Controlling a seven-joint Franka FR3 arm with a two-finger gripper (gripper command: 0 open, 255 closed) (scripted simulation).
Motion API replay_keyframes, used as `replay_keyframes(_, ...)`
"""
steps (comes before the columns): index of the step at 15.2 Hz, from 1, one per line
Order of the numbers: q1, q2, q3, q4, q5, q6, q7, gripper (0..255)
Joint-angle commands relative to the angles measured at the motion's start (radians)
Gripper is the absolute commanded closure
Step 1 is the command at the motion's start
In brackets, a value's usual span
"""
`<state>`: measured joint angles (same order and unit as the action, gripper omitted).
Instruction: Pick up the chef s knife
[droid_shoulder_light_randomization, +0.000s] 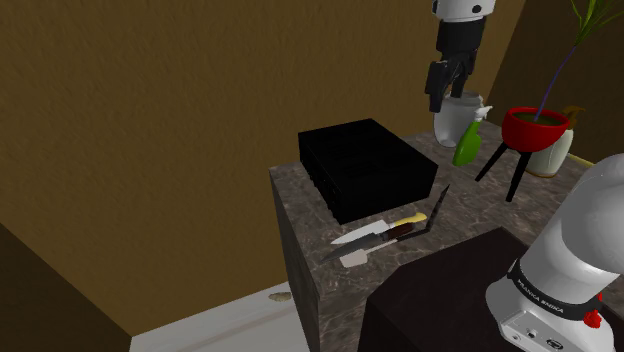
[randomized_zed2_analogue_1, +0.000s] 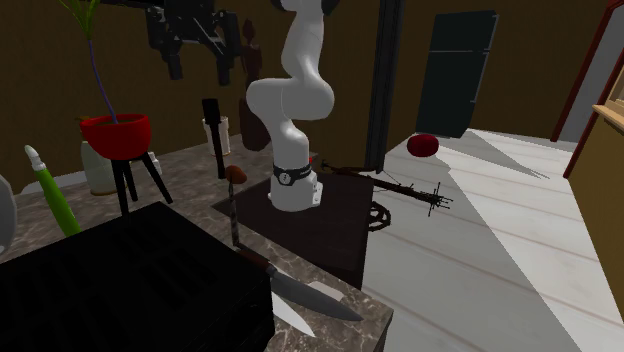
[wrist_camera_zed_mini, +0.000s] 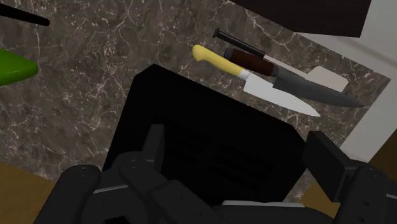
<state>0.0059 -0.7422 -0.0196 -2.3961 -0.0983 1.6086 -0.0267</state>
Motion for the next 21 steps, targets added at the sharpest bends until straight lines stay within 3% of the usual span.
replay_keyframes(1,0.0,0.0,0.0,0.0,0.0,0.0,0.0,0)
replay_keyframes(12,0.113,0.078,0.016,-0.302,0.001,0.4,-0.131,0)
replay_keyframes(21,0.199,0.3,0.039,-0.456,-0.014,0.793,-0.222,0)
